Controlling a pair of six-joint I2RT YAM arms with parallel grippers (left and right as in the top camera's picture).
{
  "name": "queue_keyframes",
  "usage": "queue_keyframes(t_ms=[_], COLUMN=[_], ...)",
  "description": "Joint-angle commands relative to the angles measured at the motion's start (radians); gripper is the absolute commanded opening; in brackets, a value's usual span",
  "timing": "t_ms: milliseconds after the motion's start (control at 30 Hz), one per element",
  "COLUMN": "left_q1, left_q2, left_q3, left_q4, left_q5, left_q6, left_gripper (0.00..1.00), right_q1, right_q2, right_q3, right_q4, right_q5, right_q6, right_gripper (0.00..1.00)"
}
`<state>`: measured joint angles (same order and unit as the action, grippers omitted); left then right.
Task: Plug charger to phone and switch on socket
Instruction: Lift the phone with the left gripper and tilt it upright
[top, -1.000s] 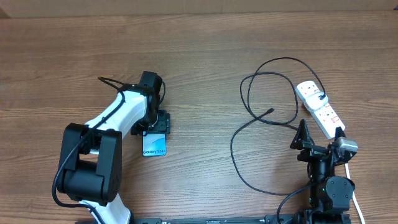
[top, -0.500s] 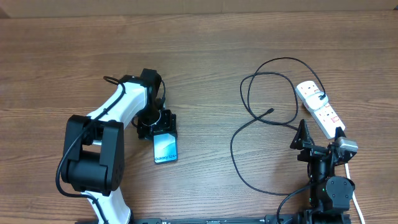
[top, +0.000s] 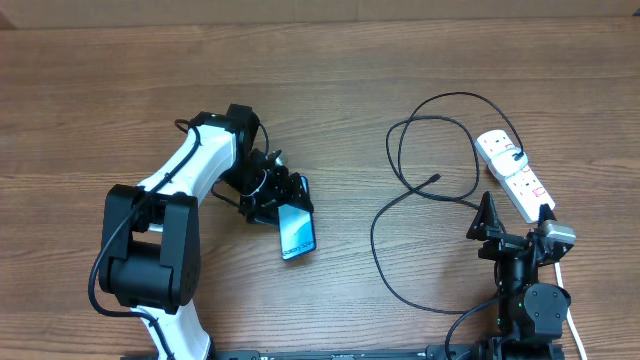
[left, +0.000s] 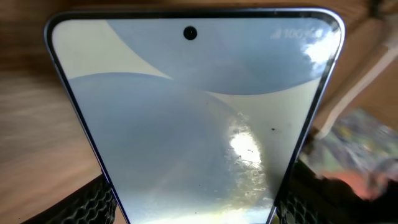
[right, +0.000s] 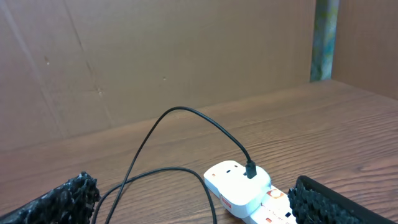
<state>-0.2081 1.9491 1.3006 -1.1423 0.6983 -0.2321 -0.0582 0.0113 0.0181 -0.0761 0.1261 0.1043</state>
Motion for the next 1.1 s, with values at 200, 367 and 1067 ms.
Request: queue_keyframes(t_ms=[200,367,1067], left_q1=[0.002,0.023,0.091], left_q2=[0.005,0.005,0.005], left_q3=[0.024,0.024,0.024], left_q4=[-0.069,-0.088,-0.105], left_q5=[0.359,0.481,0.542], left_q6=[0.126,0.169,0.145], left_gripper=[0.46,0.45,0.42], right_q1=[-0.004,-0.004,-0.004], right_q2=[-0.006,-0.005,-0.005], right_q3=[-0.01,-0.01,-0.01], right_q4=[0.004,0.004,0.004], right_q5=[-0.007,-0.007,-0.007], right_q6=[-0.004,-0.004,-0.004], right_gripper=[1.0,1.0,1.0])
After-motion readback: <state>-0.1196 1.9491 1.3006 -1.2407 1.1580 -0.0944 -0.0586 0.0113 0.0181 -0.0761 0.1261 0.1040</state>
